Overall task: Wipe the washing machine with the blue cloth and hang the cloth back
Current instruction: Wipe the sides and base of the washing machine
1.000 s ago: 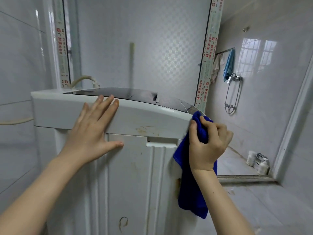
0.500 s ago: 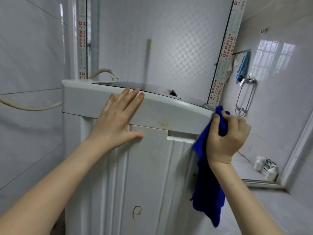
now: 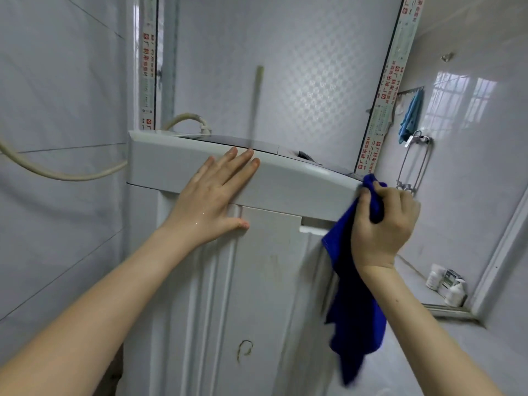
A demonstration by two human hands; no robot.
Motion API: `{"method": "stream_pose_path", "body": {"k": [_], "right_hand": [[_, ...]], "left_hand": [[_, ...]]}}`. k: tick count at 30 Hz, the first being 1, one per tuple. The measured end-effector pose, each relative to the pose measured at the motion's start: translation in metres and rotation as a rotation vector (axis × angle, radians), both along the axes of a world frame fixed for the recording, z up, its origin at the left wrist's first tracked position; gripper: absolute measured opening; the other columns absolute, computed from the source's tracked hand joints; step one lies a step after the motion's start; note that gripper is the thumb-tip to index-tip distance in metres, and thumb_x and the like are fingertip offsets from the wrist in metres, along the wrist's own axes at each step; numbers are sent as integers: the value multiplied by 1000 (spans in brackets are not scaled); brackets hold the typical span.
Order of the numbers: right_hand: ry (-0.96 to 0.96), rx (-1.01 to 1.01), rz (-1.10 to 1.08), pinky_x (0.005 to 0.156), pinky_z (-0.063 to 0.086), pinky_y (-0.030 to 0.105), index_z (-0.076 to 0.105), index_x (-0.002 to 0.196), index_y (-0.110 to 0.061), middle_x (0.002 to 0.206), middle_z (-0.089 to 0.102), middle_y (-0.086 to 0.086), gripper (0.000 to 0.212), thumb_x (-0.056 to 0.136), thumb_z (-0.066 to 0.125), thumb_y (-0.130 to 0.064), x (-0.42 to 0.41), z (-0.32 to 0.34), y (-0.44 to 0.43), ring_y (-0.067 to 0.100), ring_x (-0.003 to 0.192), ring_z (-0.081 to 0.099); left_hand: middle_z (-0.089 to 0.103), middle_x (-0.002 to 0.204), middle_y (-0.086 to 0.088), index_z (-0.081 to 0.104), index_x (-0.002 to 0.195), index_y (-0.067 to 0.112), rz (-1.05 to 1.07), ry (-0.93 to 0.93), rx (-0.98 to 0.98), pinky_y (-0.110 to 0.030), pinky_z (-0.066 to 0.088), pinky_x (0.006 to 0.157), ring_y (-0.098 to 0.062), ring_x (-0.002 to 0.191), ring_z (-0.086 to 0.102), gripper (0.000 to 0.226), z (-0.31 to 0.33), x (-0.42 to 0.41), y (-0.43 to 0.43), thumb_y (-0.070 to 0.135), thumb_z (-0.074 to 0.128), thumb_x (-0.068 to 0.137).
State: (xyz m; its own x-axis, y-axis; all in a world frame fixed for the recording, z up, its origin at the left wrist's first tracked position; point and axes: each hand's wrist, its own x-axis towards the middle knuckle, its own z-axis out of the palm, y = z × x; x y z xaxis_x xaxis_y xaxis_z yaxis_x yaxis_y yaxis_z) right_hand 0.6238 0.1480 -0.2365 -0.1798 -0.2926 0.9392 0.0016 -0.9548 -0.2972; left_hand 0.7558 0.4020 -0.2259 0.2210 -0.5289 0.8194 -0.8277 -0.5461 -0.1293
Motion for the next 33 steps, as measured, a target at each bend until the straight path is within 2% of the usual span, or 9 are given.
{"method": "stream_pose_path", "body": {"k": [6,9,11,15,21,24,28,31,33], "right_hand": [[65,-224,82,71,41,38,70,94,0,82,62,13,9,87,66,-6,61,12,89,30,74,44],[128,-288,127,76,40,32,71,100,-3,87,64,11,14,86,68,-4,50,7,73,29,76,46],[120,-258,114,78,39,34,70,100,-3,88,62,12,14,86,68,-4,30,2,42,29,80,47],[2,-30,135,79,44,37,68,93,-1,87,60,13,10,86,70,-8,16,1,23,29,83,50],[5,-92,158,74,43,32,71,92,-1,82,61,12,14,81,75,-7,54,11,75,22,80,45],[153,-152,208,84,40,31,67,109,2,93,58,15,30,83,67,-14,40,9,71,23,89,43],[557,-229,282,99,27,26,40,142,-3,115,43,10,68,79,43,-27,10,8,61,22,105,35],[720,-258,411,103,18,9,32,150,-12,117,37,-2,66,86,48,-19,-4,16,43,12,111,33],[750,-283,450,99,20,4,39,148,-17,117,41,-5,61,91,62,-24,-14,25,31,6,110,36]], "left_hand": [[18,164,4,23,157,23,-18,0,-10,-43,12,122,-19,152,13,119,-1,3,-1,49,87,59],[23,163,3,28,155,21,-17,-7,-17,-43,15,121,-21,151,18,117,1,2,4,51,87,59],[25,162,1,29,155,20,28,-16,-55,-46,16,120,-22,150,21,117,-1,5,10,52,87,59],[19,164,3,24,156,20,76,33,-144,-49,11,120,-17,152,13,120,-10,11,14,54,86,59],[17,164,4,22,157,22,73,51,-131,-47,8,120,-16,152,11,120,-9,10,14,55,85,60],[16,165,4,21,157,22,77,70,-114,-47,8,121,-16,152,10,119,-8,6,15,54,84,62],[15,165,3,20,157,22,80,85,-97,-47,8,122,-16,152,9,117,-6,3,15,53,84,64],[17,165,3,19,157,23,91,80,-90,-46,9,121,-17,152,11,117,-5,2,17,52,84,64],[17,165,5,18,157,24,95,72,-84,-45,9,121,-17,152,12,117,-5,3,19,51,84,64]]}}
